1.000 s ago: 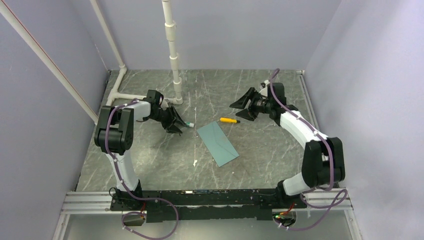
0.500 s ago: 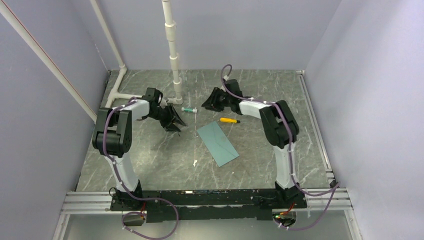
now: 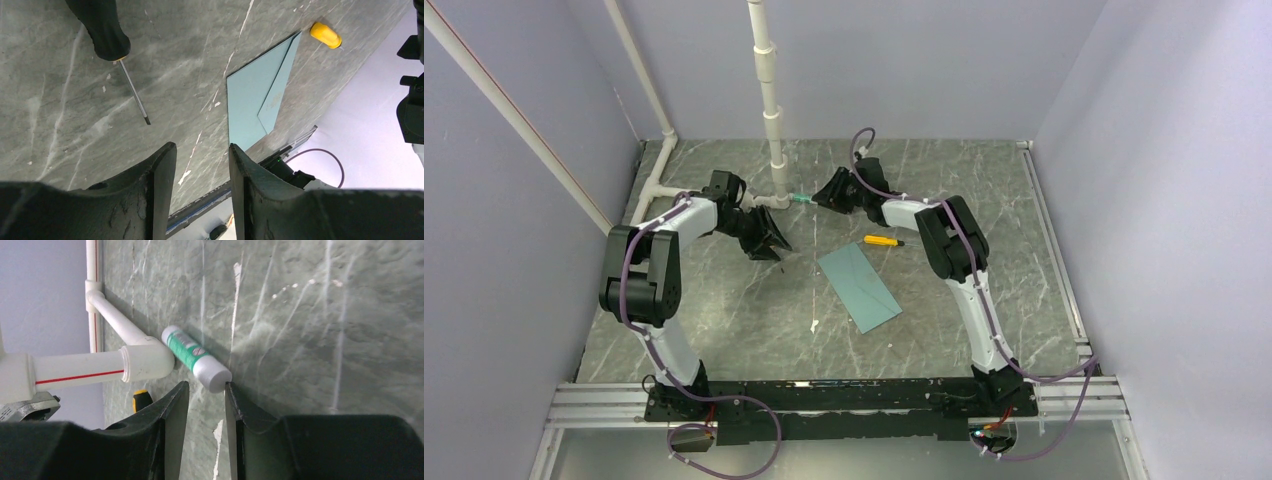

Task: Place the letter into the envelope and seal it

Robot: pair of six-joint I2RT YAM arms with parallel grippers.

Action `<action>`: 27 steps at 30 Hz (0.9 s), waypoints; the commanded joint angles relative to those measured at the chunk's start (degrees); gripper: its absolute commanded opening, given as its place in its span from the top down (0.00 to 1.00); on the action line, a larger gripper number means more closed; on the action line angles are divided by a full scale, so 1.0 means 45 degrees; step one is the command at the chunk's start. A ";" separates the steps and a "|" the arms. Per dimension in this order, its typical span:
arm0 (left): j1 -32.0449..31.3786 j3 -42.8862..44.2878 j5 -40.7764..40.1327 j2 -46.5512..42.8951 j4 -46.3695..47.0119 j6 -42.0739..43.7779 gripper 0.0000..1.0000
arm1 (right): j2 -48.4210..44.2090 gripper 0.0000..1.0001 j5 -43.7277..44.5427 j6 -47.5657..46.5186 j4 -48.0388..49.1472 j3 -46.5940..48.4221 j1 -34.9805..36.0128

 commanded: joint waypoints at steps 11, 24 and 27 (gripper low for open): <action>0.0231 0.0308 -0.0256 -0.0678 -0.0477 0.0758 0.53 | -0.0511 0.66 -0.0811 -0.0650 0.0896 -0.0358 0.0450; 0.0261 0.0366 -0.3723 -0.4250 -0.1197 0.1330 0.26 | -0.6156 0.47 0.2513 -0.3650 -0.5652 -0.1547 0.0179; 0.0261 0.0225 -0.5318 -0.5544 -0.1731 0.1396 0.19 | -0.7580 0.38 0.4462 -0.3957 -0.8318 -0.1754 -0.0103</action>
